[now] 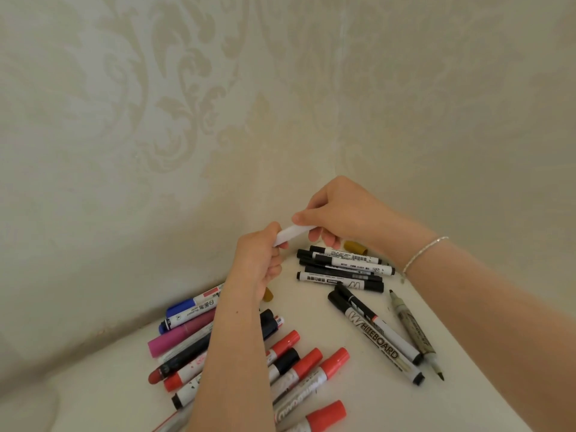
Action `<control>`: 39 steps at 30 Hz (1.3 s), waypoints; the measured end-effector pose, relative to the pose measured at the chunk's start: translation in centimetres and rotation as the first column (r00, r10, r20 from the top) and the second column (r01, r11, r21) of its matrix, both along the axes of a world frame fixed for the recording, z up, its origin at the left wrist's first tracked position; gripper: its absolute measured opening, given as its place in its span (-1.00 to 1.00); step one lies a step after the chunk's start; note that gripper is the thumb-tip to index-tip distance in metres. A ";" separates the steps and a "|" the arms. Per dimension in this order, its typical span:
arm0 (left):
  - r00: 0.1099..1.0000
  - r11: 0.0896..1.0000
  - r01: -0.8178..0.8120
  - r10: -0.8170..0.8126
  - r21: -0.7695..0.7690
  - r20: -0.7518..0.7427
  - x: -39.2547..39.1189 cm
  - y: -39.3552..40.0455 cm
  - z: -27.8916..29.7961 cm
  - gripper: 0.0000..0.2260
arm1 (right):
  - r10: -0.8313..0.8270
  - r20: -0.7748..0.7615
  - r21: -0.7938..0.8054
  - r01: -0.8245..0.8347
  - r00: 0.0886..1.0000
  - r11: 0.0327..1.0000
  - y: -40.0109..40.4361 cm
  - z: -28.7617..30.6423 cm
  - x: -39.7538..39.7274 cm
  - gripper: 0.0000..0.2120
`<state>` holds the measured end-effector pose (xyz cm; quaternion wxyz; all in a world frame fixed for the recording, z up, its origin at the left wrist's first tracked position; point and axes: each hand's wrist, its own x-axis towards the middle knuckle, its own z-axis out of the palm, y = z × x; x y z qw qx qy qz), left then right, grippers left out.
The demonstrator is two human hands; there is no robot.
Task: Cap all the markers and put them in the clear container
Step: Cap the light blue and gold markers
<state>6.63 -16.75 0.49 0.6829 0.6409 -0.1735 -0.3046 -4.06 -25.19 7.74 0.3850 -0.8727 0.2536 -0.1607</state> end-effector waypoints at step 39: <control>0.752 0.531 -0.165 -0.478 0.831 0.454 1.9 0.2 -2.9 -0.71 | -0.175 -0.907 -0.199 -0.024 0.383 0.980 -3.8 -6.2 -4.5 -0.66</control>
